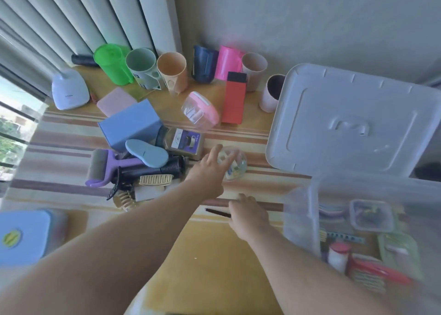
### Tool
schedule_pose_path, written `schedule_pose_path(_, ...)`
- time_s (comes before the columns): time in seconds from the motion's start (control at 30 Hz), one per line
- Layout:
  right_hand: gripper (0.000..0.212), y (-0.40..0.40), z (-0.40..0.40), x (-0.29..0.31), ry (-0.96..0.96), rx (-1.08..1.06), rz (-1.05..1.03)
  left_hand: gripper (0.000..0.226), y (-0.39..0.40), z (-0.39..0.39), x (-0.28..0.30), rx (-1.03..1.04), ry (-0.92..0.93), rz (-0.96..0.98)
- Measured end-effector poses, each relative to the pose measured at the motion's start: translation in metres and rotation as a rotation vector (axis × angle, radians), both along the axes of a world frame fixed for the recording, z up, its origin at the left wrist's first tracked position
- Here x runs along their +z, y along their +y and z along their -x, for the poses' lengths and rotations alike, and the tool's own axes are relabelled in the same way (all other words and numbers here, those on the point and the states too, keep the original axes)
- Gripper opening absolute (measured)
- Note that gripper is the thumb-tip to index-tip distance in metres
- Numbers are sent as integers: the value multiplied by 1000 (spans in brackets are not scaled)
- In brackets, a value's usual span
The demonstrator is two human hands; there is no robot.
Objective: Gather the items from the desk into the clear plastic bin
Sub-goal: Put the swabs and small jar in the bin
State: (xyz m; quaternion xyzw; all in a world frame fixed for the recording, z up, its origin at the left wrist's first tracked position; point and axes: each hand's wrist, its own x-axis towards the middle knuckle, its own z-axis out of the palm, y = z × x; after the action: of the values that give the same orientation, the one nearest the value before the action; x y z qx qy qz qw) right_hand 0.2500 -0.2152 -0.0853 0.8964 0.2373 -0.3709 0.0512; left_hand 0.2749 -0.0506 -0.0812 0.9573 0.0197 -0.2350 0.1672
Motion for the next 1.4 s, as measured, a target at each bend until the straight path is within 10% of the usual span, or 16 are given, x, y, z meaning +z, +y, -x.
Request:
schedule_pose_path(0.17, 5, -1, -21, 44, 28, -114, 21, 125, 1, -11, -6, 58, 36, 95)
schedule_pose_path(0.47, 12, -109, -55, 194, -288, -490, -592, 109, -16, -6, 14, 286, -21, 261)
schedule_pose_path(0.67, 19, -233, -50, 144, -212, -669, -334, 111, -36, 16, 89, 213, -191, 365)
schedule_pose_path(0.9, 8, -276, -1, 58, 294, -80, 115, 115, -98, 31, 157, 130, -428, 391)
schedule_pose_path(1.23, 34, -333, -24, 131, 19, -422, -587, 117, -251, 28, 169, -153, -353, 284)
schedule_pose_path(1.4, 101, -351, -31, 141, -21, -405, -741, 130, -296, 27, 139, -133, -157, 246)
